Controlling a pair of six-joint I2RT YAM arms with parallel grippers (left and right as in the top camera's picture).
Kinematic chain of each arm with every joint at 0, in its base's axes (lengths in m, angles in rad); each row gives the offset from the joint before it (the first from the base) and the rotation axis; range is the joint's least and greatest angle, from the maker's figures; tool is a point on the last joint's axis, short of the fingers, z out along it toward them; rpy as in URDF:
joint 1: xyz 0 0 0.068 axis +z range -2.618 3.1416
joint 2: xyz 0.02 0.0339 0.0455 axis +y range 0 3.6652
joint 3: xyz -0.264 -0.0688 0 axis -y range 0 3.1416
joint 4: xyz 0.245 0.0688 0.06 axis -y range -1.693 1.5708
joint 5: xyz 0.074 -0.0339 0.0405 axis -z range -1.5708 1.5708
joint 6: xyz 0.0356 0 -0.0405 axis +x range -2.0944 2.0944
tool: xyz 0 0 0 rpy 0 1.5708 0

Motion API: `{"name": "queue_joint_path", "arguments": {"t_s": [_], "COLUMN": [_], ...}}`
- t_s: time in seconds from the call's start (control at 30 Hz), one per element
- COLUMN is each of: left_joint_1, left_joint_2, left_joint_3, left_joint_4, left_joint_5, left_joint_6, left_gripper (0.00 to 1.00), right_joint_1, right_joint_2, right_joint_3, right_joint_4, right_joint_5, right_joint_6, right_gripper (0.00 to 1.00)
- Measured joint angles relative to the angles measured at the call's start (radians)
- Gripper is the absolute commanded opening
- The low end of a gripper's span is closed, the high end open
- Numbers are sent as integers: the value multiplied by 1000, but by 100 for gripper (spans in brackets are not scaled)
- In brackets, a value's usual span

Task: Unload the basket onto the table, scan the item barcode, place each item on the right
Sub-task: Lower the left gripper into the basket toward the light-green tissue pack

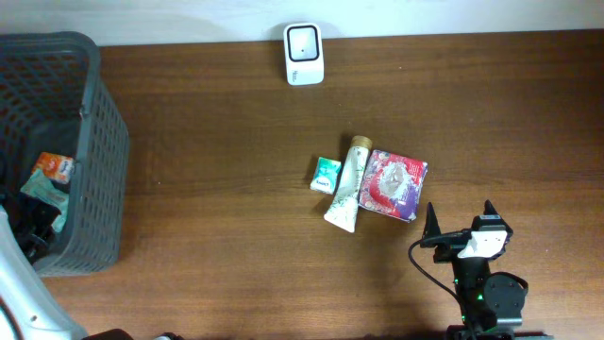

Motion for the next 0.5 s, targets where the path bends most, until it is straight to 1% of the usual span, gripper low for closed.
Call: {"name": "queue_joint_path", "arguments": {"t_s": [0.23, 0.47, 0.5], "left_joint_1": [0, 0, 0], "left_joint_2": [-31, -266, -322], "left_joint_3": [-5, -123, -156], "left_joint_4": [5, 8, 5], "left_joint_5": [68, 100, 102], "left_joint_6": [0, -5, -18], "left_gripper": [0, 0, 0], "right_joint_1": [0, 0, 0], "right_joint_2": [0, 0, 0], "right_joint_3": [0, 0, 0], "right_joint_4": [0, 0, 0], "right_joint_5": [0, 0, 0], "right_joint_6": [0, 0, 0], "right_gripper": [99, 99, 99]}}
